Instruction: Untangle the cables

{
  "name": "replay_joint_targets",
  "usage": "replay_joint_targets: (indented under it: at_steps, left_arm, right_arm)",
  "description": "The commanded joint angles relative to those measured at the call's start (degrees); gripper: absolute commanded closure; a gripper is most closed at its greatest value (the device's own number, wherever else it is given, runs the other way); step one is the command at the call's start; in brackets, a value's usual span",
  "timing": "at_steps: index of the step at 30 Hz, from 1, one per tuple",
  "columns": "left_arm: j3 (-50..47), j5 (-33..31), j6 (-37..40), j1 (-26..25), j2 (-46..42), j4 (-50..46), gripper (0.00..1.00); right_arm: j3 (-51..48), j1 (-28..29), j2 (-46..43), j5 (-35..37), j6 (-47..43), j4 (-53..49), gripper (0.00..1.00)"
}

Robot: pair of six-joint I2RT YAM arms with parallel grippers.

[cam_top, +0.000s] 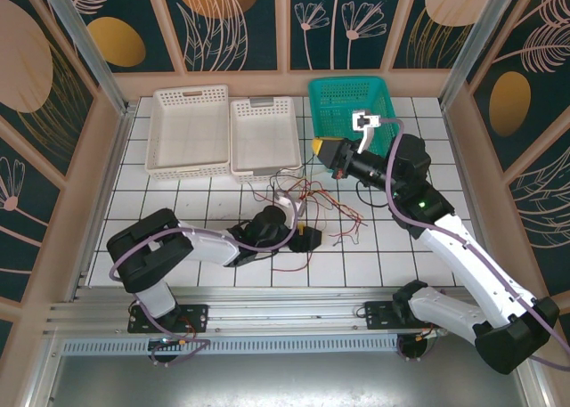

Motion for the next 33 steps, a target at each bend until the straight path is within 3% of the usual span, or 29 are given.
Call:
replay_joint_targets:
  at_steps: [1, 6, 7, 19, 26, 33]
  left_arm:
    - [1.76, 0.93, 0.79, -0.19, 1.89, 1.27, 0.54]
    - [0.80, 0.99, 0.90, -0.19, 1.51, 1.38, 0.97]
    - [0.36, 0.94, 0.92, -0.15, 1.33, 1.26, 1.00]
    - [-9.07, -0.19, 2.21, -0.20, -5.68, -4.20, 1.00]
    - [-11.22, -6.17, 2.99, -0.18, -9.96, -8.90, 1.00]
    - [-11.22, -11.48, 2.58, 0.04, -10.56, -12.39, 1.00]
  right_arm:
    - [0.82, -0.28, -1.21, -0.69, 0.81, 1.09, 1.00]
    - [2.01, -0.21, -2.56, 3.04, 0.00, -1.22, 1.00]
    - [2.52, -0.23, -2.88, 4.49, -0.39, -2.14, 1.00]
    - [10.31, -3.43, -6.19, 21.64, -2.75, -10.63, 1.00]
    - [16.24, -5.80, -5.78, 23.64, -3.39, -13.88, 1.00]
    - [29.11, -5.91, -1.80, 24.95, -5.33, -18.85, 1.00]
